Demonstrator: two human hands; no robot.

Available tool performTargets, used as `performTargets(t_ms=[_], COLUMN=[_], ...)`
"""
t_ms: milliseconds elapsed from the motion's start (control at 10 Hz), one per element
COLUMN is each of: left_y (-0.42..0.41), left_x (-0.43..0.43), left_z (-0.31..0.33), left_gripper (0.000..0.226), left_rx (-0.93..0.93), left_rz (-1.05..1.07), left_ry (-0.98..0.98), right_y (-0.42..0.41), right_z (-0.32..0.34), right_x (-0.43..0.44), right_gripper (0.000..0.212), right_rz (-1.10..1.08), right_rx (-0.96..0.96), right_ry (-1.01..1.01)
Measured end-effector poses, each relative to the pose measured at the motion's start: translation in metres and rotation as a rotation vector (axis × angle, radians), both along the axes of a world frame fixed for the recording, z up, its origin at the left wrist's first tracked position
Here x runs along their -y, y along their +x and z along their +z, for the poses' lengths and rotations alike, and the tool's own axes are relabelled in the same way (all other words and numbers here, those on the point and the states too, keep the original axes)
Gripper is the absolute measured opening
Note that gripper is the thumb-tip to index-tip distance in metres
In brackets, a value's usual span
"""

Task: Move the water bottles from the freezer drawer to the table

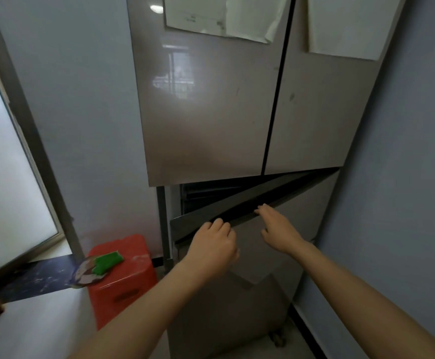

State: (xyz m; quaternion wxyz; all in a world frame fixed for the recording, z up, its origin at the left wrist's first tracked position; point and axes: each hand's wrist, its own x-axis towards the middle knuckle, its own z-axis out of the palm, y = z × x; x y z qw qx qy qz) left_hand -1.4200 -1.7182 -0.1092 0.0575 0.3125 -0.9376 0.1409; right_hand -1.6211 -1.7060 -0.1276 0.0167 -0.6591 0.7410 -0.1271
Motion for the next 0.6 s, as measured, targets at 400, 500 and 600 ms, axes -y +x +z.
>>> performTargets(t_ms=[400,500,600], left_y=[-0.01,-0.009,-0.009], left_x=[0.047,0.071,0.091], left_z=[-0.023,-0.028,-0.03], left_gripper=[0.078,0.081,0.087], left_rx=[-0.125,-0.123,-0.044], left_rz=[0.352,0.358,0.384], left_ry=[0.129,0.152,0.158], right_y=[0.005,-0.005,-0.02], right_z=[0.031,0.074,0.125], right_x=[0.019,0.002,-0.032], right_gripper=[0.071,0.06,0.047], right_rz=[0.079,0.152,0.236], right_rx=[0.055,0.303,0.479], right_ry=[0.003,-0.232,-0.482])
